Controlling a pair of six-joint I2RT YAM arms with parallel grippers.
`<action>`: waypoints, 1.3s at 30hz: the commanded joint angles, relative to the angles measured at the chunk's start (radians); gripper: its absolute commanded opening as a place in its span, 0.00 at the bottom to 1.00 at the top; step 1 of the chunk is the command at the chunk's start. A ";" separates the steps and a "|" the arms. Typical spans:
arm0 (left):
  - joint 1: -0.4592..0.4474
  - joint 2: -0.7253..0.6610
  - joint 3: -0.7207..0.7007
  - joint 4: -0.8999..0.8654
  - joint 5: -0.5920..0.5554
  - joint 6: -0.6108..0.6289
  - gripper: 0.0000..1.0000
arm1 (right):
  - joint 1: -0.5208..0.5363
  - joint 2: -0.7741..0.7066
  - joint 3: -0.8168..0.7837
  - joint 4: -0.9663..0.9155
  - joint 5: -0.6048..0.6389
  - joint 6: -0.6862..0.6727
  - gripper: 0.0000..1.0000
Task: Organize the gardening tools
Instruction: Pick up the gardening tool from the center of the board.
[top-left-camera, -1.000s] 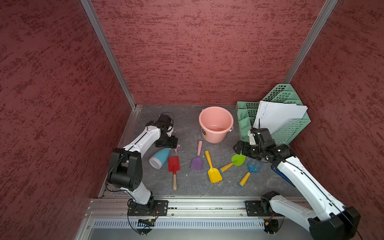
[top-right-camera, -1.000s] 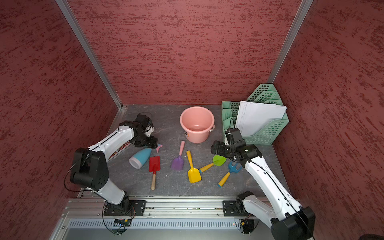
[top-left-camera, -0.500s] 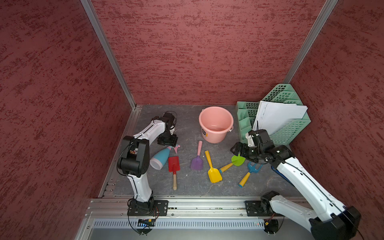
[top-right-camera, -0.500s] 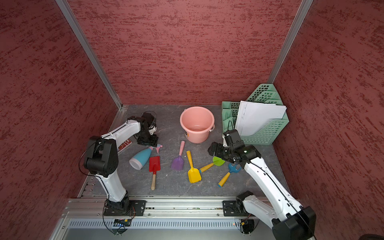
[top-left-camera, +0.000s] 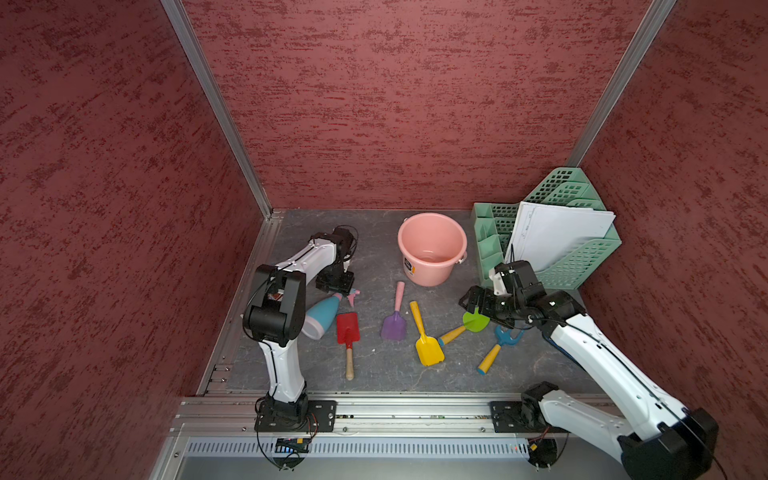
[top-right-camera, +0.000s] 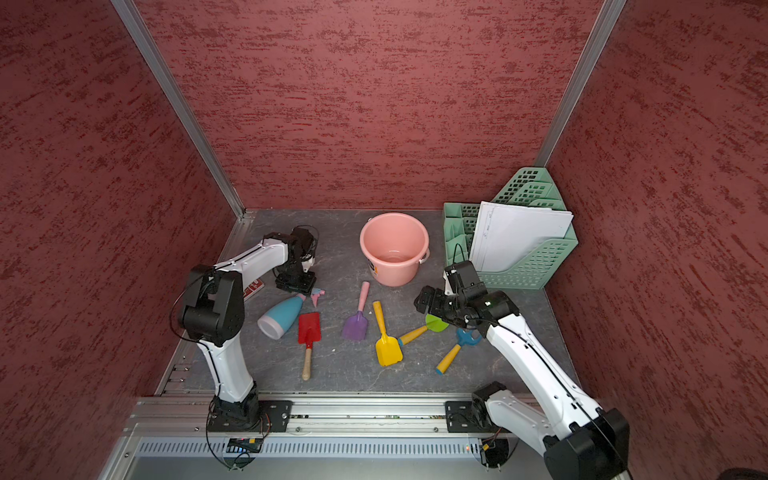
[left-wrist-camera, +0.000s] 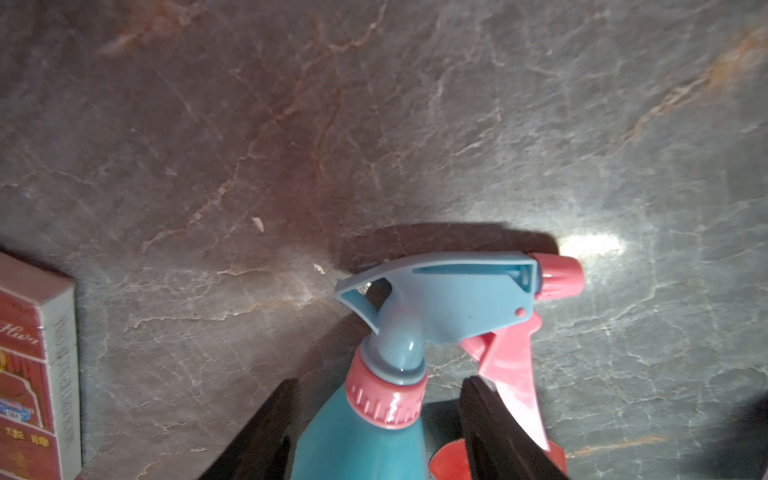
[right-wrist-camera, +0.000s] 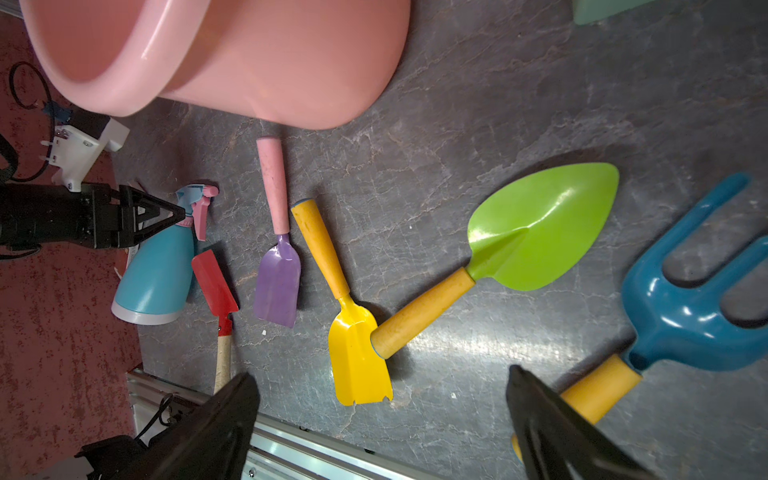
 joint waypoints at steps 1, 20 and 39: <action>0.000 0.022 0.027 -0.013 -0.026 0.021 0.62 | 0.011 -0.001 -0.022 0.025 -0.017 0.014 0.98; -0.007 0.108 0.054 -0.036 -0.004 0.031 0.48 | 0.011 0.010 -0.039 0.041 -0.020 0.025 0.99; 0.005 0.128 0.093 -0.011 0.027 0.017 0.03 | 0.011 -0.005 -0.052 0.041 -0.005 0.036 0.98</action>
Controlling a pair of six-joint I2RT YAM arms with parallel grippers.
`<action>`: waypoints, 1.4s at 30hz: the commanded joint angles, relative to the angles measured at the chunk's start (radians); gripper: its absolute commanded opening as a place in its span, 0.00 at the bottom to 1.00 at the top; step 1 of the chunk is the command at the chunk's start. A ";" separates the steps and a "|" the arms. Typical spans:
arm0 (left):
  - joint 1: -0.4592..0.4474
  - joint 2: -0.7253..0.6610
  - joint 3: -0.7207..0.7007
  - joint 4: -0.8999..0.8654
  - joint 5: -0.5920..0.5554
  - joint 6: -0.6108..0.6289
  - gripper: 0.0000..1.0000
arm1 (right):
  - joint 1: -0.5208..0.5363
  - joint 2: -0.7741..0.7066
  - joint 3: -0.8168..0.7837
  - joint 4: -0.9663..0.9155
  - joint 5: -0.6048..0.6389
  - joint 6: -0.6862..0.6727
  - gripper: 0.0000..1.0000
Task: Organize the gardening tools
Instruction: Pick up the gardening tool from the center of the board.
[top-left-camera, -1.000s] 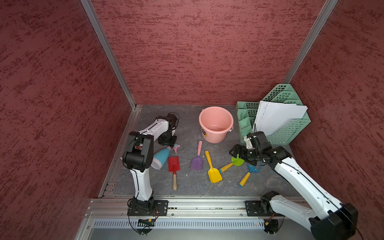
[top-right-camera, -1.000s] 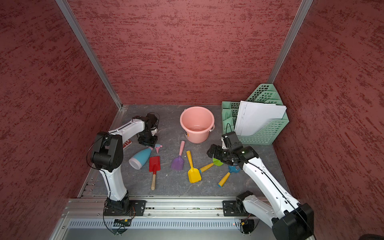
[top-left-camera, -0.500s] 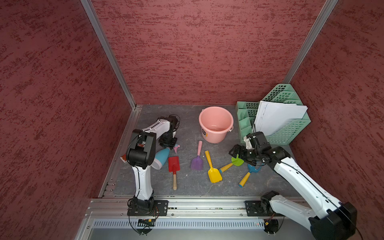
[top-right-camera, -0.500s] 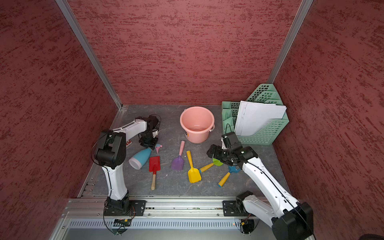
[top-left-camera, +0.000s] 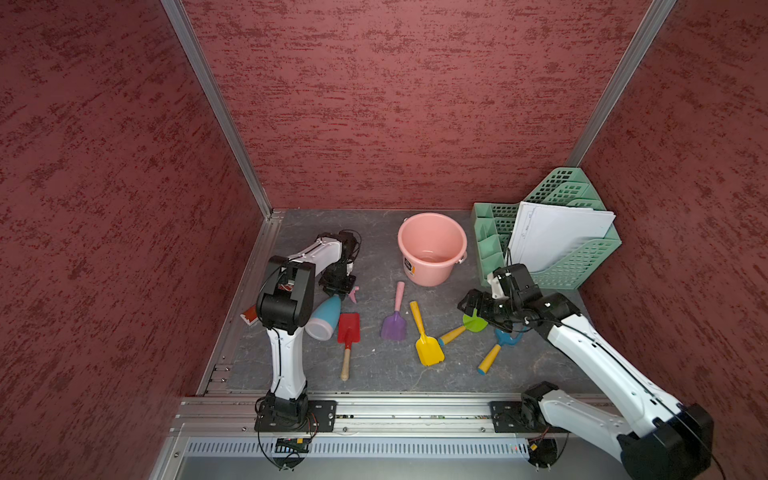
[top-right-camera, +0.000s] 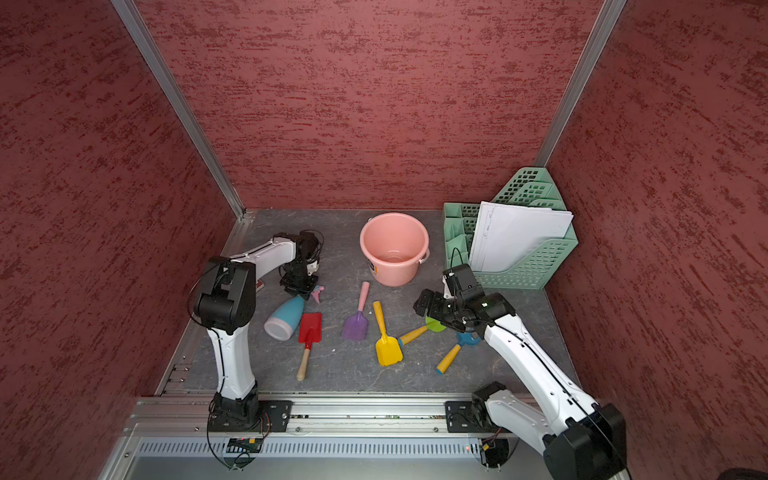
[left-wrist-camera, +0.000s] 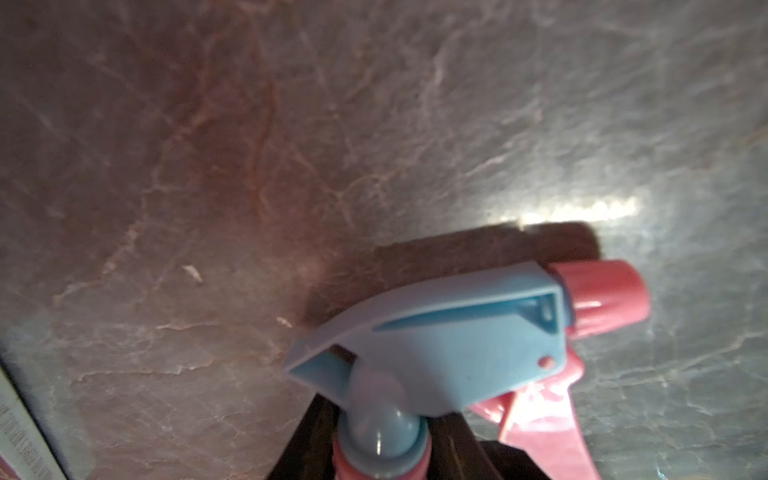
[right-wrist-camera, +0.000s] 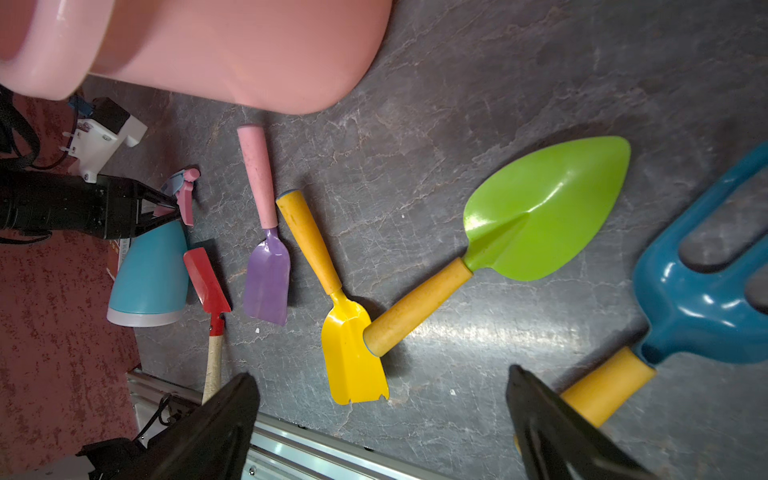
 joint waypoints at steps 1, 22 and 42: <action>0.009 -0.010 0.030 0.033 0.016 -0.013 0.01 | 0.009 -0.015 -0.015 0.024 0.005 0.011 0.98; -0.034 -0.272 0.034 0.691 0.023 -0.096 0.00 | 0.009 -0.078 -0.094 0.175 -0.004 0.049 0.98; -0.042 -0.085 -0.232 1.812 -0.049 -0.058 0.00 | 0.008 -0.207 -0.211 0.391 -0.021 0.053 0.98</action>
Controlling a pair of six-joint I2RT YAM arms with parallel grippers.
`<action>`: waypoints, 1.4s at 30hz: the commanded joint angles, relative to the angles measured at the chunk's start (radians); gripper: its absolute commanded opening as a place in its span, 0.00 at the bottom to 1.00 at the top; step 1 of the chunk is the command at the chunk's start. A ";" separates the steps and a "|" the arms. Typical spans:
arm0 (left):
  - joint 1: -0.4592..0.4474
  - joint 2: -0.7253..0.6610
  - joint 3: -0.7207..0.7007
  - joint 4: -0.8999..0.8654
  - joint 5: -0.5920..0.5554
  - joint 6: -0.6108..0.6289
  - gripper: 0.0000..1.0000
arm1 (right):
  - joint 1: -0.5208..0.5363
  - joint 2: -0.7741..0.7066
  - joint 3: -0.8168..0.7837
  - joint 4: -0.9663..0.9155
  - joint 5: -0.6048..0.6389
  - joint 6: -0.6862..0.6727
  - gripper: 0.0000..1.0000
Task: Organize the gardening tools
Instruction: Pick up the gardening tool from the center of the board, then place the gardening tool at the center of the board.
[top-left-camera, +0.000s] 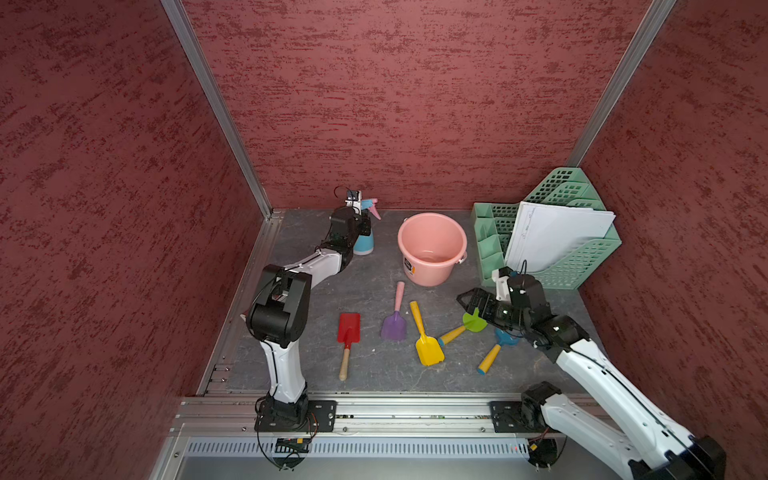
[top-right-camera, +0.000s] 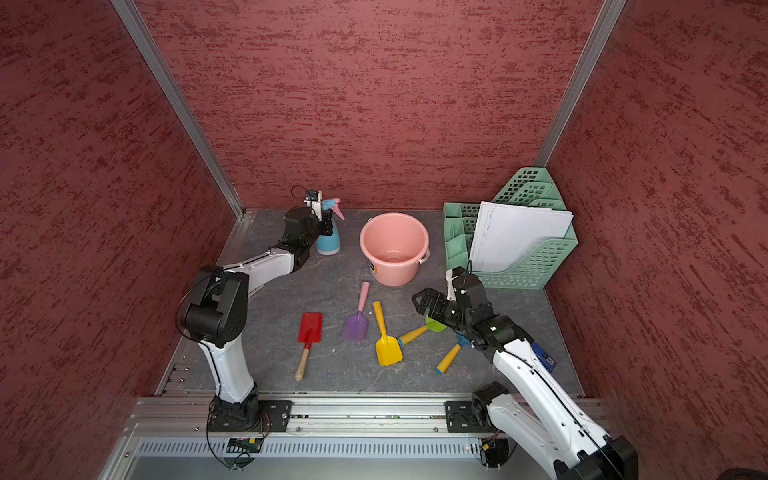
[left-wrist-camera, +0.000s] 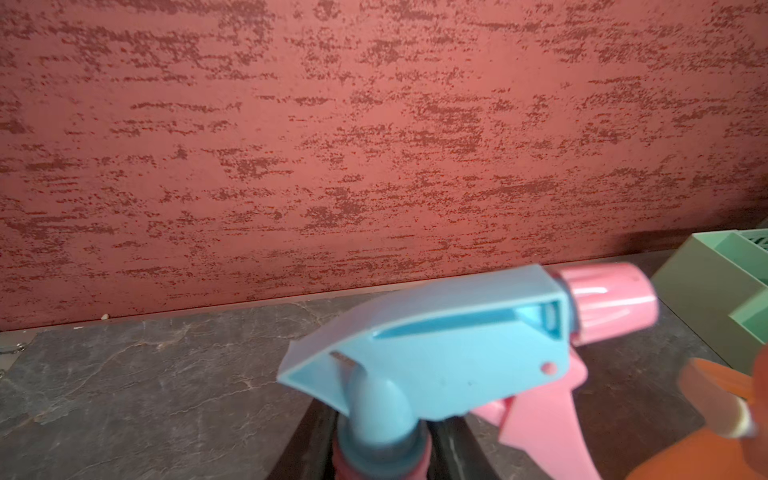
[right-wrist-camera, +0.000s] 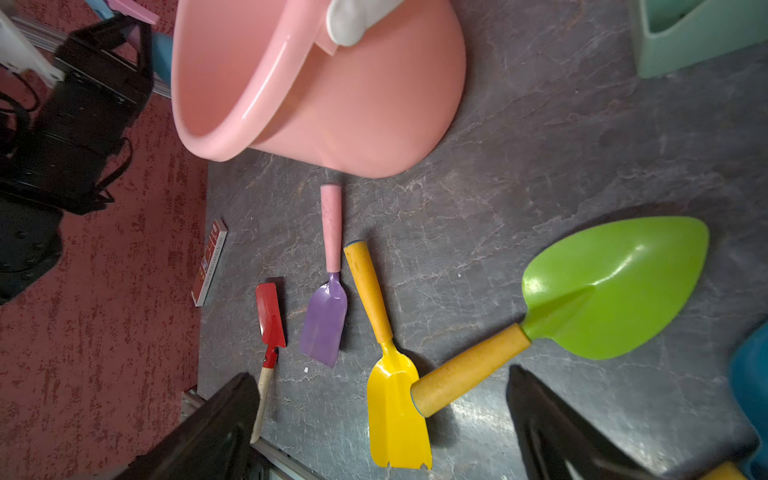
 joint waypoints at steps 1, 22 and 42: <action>0.001 0.035 -0.014 0.257 -0.034 0.031 0.00 | 0.008 -0.020 -0.021 0.079 -0.005 -0.002 0.98; 0.008 0.187 -0.098 0.661 -0.097 0.107 0.00 | 0.008 -0.015 -0.076 0.198 -0.008 -0.002 0.98; 0.000 0.237 -0.137 0.682 -0.151 0.097 0.32 | 0.008 -0.015 -0.091 0.220 -0.005 0.013 0.98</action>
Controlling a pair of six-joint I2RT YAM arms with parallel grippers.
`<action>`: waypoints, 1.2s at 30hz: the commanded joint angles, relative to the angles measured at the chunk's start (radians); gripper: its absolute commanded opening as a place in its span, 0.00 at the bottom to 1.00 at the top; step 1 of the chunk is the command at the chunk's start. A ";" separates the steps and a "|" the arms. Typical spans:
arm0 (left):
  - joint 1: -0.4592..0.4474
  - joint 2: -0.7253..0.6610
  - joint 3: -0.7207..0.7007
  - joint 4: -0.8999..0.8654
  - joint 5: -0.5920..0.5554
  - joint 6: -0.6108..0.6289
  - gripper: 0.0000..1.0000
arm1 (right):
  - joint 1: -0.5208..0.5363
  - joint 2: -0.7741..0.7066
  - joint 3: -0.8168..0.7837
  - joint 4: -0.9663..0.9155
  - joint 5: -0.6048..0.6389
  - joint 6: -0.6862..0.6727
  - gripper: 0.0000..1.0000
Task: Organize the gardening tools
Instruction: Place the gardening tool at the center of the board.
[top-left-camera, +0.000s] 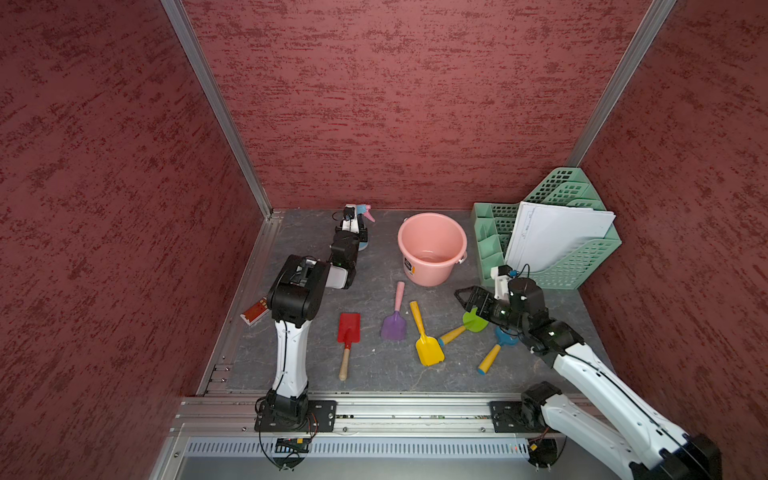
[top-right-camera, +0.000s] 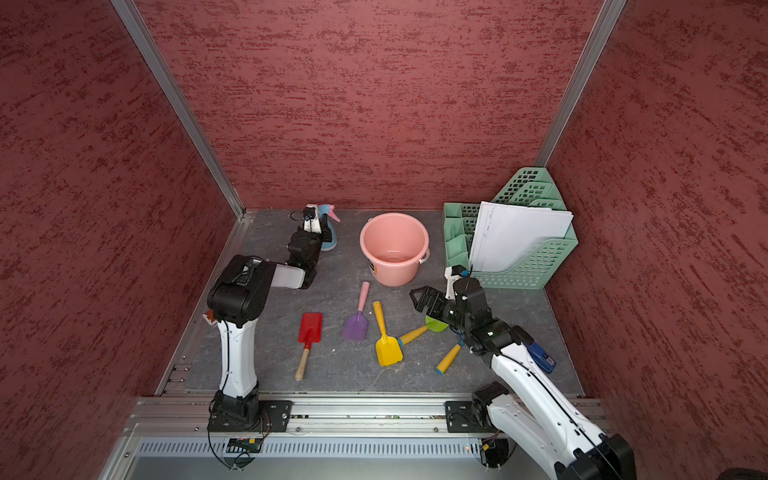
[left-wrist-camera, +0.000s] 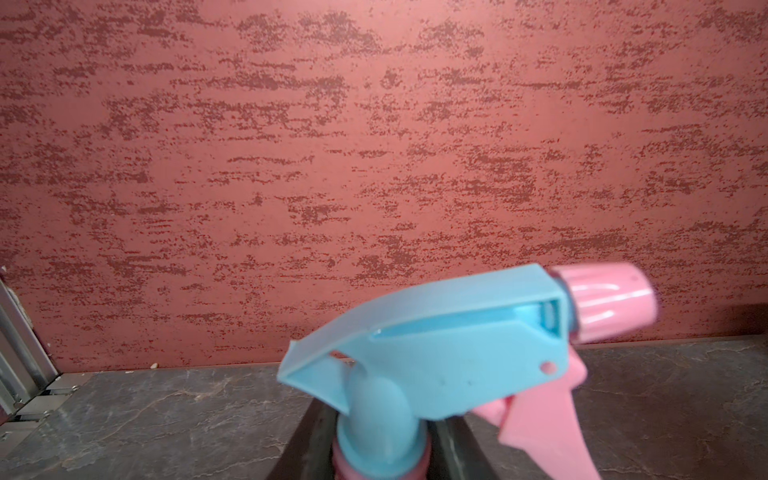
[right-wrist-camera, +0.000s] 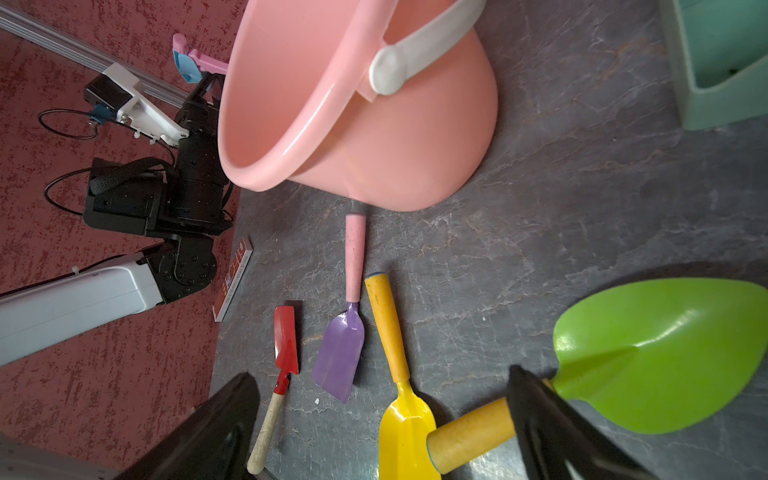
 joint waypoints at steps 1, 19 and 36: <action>-0.005 0.028 -0.014 0.048 -0.022 0.007 0.36 | 0.007 -0.011 -0.008 0.024 -0.003 0.006 0.99; -0.015 0.018 -0.052 0.069 -0.043 0.011 0.80 | 0.008 -0.033 -0.001 0.006 0.001 0.007 0.99; -0.081 -0.254 -0.201 -0.157 -0.161 0.007 1.00 | 0.008 -0.034 0.106 -0.329 0.138 0.025 0.98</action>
